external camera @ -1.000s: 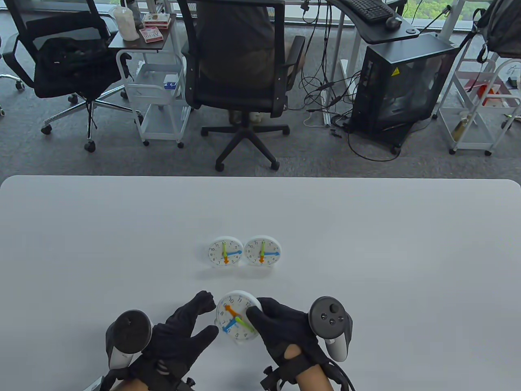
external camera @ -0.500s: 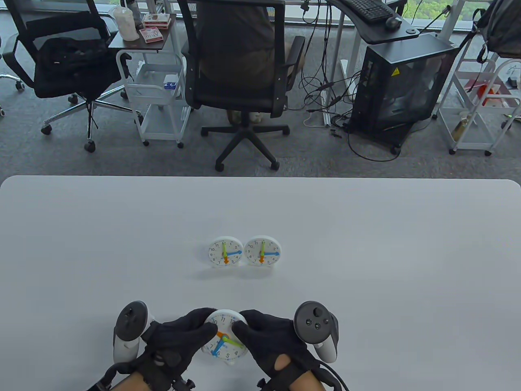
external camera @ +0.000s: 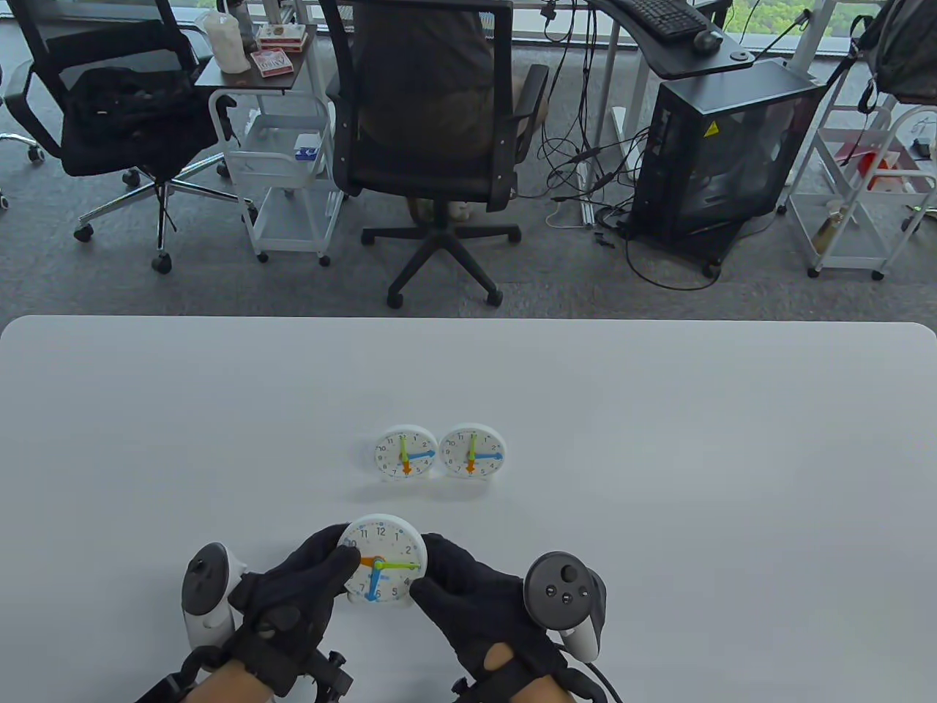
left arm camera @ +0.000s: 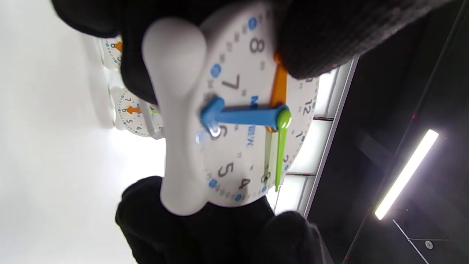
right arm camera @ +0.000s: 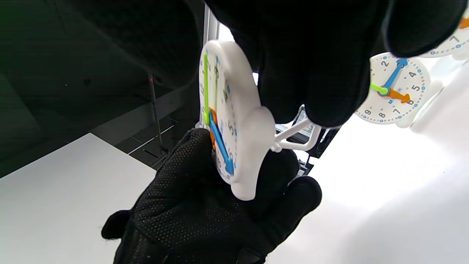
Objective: Turn clock hands to synchronize teaching clocks
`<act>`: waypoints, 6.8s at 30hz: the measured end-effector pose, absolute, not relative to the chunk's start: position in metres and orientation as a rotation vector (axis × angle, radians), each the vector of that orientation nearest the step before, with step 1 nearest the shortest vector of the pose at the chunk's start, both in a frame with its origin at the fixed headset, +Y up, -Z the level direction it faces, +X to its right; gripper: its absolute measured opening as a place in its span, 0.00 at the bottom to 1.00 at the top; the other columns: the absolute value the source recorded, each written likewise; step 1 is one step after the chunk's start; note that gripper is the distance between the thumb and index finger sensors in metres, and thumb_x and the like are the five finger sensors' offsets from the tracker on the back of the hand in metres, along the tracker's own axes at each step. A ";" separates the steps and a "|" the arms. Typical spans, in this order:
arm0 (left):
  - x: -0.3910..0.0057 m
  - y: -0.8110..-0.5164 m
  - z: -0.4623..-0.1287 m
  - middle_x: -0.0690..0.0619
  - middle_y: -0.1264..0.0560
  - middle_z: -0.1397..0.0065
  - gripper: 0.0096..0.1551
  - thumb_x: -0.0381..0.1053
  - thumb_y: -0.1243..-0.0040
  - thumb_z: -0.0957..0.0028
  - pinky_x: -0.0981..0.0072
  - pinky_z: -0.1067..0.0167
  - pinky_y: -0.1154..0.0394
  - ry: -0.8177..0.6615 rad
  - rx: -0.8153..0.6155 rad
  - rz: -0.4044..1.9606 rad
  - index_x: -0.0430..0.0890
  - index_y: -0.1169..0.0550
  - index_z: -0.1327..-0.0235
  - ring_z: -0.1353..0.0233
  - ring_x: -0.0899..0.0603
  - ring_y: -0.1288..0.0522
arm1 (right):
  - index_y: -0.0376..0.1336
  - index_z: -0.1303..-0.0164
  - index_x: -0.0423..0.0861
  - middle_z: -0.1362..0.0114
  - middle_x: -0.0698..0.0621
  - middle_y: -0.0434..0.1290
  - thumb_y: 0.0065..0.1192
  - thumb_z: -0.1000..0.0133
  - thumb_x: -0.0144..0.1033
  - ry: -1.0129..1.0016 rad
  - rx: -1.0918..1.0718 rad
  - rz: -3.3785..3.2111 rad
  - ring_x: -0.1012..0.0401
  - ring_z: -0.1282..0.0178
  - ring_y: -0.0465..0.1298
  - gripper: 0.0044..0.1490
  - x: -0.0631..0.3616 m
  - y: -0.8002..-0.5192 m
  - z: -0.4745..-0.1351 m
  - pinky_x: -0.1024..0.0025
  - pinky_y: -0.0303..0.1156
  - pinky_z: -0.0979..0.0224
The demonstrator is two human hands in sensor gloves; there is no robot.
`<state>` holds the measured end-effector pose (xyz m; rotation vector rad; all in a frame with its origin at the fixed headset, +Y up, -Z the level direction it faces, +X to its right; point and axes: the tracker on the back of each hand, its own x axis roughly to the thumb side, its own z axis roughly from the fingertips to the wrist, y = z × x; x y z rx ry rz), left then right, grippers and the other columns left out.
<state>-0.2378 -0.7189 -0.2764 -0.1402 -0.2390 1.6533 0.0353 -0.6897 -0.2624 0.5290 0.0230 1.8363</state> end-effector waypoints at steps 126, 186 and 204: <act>-0.223 -0.722 -0.266 0.47 0.14 0.39 0.29 0.55 0.34 0.45 0.30 0.39 0.32 -0.274 -0.249 1.594 0.46 0.27 0.34 0.41 0.34 0.16 | 0.40 0.24 0.23 0.33 0.40 0.69 0.74 0.50 0.53 -0.383 0.740 2.354 0.43 0.43 0.79 0.69 0.014 -0.676 -0.244 0.32 0.66 0.37; -0.222 -0.721 -0.267 0.47 0.15 0.38 0.29 0.55 0.35 0.45 0.29 0.39 0.32 -0.287 -0.269 1.583 0.46 0.27 0.34 0.40 0.33 0.17 | 0.48 0.27 0.22 0.38 0.41 0.76 0.67 0.46 0.38 -0.442 0.734 2.295 0.47 0.50 0.83 0.50 0.020 -0.672 -0.244 0.35 0.70 0.39; -0.220 -0.720 -0.266 0.48 0.14 0.39 0.29 0.55 0.35 0.45 0.29 0.39 0.32 -0.316 -0.266 1.570 0.47 0.27 0.34 0.41 0.33 0.16 | 0.55 0.30 0.23 0.44 0.43 0.80 0.62 0.44 0.39 -0.503 0.713 2.251 0.49 0.55 0.86 0.43 0.025 -0.671 -0.243 0.37 0.72 0.41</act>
